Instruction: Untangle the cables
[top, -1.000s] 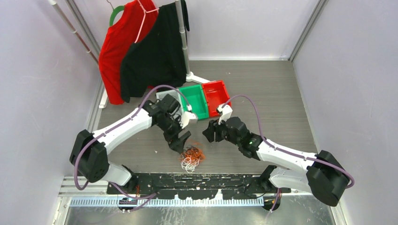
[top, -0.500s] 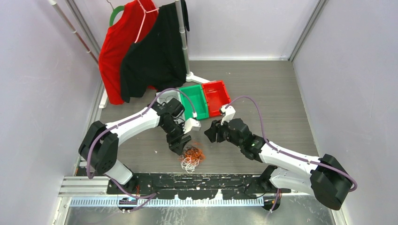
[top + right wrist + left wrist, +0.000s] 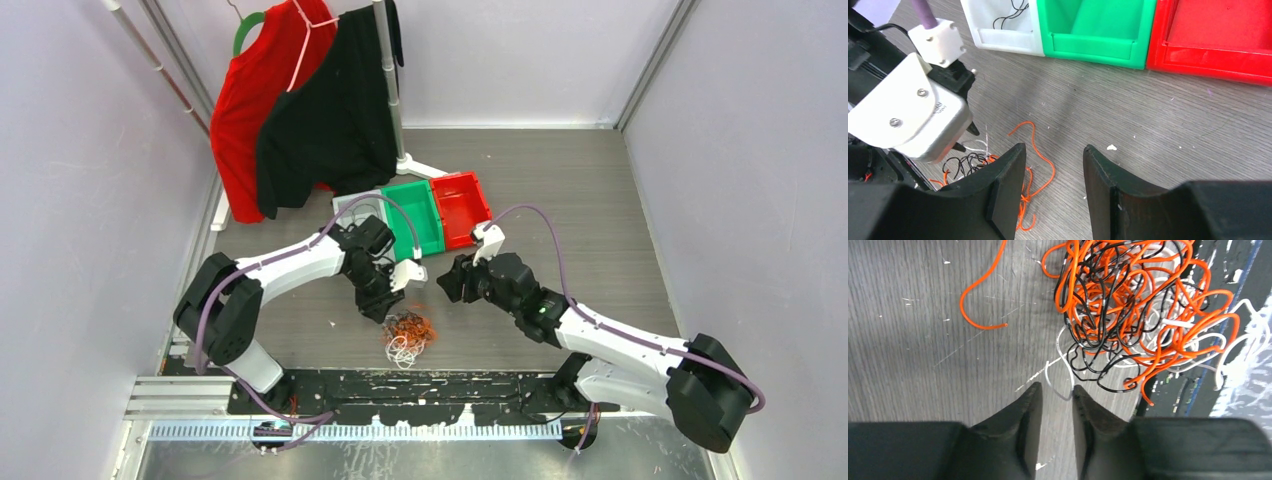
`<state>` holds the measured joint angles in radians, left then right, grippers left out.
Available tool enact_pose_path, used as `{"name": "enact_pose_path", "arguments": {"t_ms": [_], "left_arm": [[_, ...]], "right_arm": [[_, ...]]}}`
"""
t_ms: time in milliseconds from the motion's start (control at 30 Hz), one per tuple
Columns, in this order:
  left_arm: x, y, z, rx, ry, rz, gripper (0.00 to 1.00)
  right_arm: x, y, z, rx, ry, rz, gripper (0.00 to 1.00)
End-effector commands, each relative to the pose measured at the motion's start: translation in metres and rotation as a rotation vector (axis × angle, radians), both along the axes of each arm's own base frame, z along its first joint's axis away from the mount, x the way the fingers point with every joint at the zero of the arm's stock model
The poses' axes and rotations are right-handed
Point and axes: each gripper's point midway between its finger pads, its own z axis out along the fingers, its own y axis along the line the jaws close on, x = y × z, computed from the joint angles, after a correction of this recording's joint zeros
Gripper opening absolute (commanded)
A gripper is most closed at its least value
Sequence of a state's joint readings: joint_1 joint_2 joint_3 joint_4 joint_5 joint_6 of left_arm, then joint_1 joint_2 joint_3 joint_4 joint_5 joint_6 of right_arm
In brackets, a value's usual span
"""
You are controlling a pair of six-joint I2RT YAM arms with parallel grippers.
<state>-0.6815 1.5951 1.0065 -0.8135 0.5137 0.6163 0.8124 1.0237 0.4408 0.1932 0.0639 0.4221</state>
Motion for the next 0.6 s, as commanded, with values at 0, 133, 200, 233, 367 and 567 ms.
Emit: {"name": "enact_pose_path", "arguments": {"t_ms": [0,133,200,233,367,567], "left_arm": [[0.016,-0.008,0.007,-0.039,-0.094,0.03,0.21],[0.032,-0.011,0.019,-0.054,-0.174,0.108,0.0],[0.035,-0.012,0.03,-0.063,-0.192,0.137,0.0],[0.036,-0.011,0.036,-0.062,-0.194,0.141,0.0],[0.039,-0.009,0.063,-0.047,-0.212,0.148,0.0],[0.038,-0.017,0.107,-0.063,-0.169,0.166,0.0]], "right_arm": [[0.005,0.001,0.018,0.059,-0.049,-0.023,0.51],[0.005,0.004,0.018,0.07,-0.046,-0.015,0.51],[0.005,0.006,0.02,0.083,-0.047,-0.014,0.52],[0.005,0.006,0.021,0.088,-0.049,-0.014,0.52],[0.004,0.006,0.027,0.094,-0.074,-0.001,0.56],[0.006,0.008,0.046,0.113,-0.136,0.018,0.59]]}}
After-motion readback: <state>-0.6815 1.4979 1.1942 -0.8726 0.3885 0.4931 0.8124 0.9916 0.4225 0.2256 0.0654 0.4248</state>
